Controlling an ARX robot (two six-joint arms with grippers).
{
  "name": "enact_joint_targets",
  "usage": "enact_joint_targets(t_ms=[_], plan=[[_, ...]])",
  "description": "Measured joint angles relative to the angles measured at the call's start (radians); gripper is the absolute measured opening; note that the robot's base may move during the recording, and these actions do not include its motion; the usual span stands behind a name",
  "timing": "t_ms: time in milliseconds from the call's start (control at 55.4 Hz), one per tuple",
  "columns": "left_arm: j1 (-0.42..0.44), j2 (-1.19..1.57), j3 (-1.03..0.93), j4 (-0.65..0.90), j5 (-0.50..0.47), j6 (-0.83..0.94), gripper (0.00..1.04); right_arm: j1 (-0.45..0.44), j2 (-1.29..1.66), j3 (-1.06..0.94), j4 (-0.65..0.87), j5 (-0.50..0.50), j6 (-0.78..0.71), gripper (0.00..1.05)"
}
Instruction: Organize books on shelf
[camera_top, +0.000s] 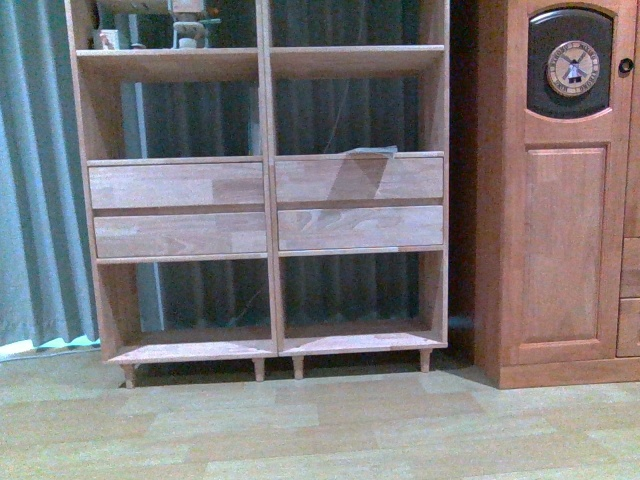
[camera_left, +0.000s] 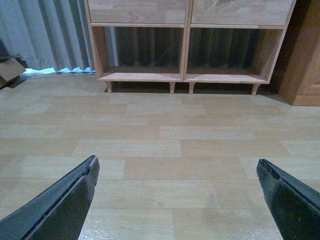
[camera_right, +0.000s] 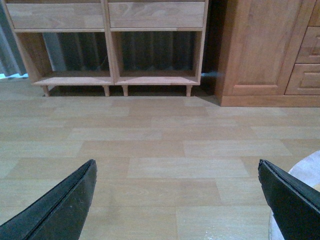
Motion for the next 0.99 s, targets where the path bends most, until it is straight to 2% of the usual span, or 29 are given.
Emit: enact_joint_targets(t_ms=[993], plan=[[0.0, 0.0, 0.0, 0.0, 0.0, 0.0, 0.97, 0.0, 0.0, 0.0, 0.0, 0.0, 0.0, 0.98]])
